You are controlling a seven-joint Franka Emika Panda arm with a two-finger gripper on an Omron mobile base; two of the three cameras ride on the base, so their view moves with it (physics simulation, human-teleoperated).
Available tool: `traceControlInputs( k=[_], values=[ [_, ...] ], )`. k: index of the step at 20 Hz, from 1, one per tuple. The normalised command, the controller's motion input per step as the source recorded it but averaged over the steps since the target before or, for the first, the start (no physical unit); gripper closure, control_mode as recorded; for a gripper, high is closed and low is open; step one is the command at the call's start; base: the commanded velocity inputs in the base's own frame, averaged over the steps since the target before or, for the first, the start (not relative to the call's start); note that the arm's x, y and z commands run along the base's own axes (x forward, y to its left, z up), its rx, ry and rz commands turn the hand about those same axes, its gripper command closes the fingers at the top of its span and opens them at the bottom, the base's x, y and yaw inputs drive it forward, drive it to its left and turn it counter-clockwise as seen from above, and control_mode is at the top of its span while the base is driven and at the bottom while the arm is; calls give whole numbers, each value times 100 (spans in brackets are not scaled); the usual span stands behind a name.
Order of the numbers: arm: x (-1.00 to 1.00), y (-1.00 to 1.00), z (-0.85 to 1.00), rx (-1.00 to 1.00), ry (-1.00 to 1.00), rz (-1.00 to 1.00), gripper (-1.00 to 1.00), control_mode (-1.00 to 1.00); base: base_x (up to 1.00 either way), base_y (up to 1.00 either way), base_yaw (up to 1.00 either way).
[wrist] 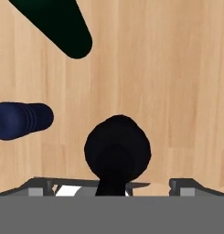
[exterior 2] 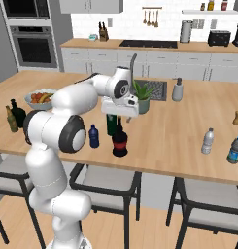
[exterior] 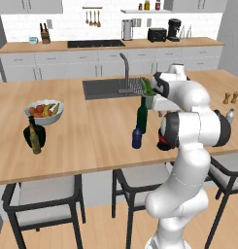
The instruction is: Move the plastic bottles in the middle to the plastics group, and the glass bottles in the middle to the glass group.
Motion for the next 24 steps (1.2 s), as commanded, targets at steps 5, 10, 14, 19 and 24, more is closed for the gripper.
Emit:
traceControlInputs(
  k=[5,10,14,19,24],
  values=[
    [0,0,-20,0,0,0,-100,-100,0,0,0],
    [0,0,-2,0,0,0,-100,-100,0,0,0],
    [0,0,0,0,0,0,100,-100,0,0,0],
    [0,0,0,0,0,0,100,-100,0,0,0],
    [-7,-11,5,0,0,0,100,-100,0,0,0]
  ],
)
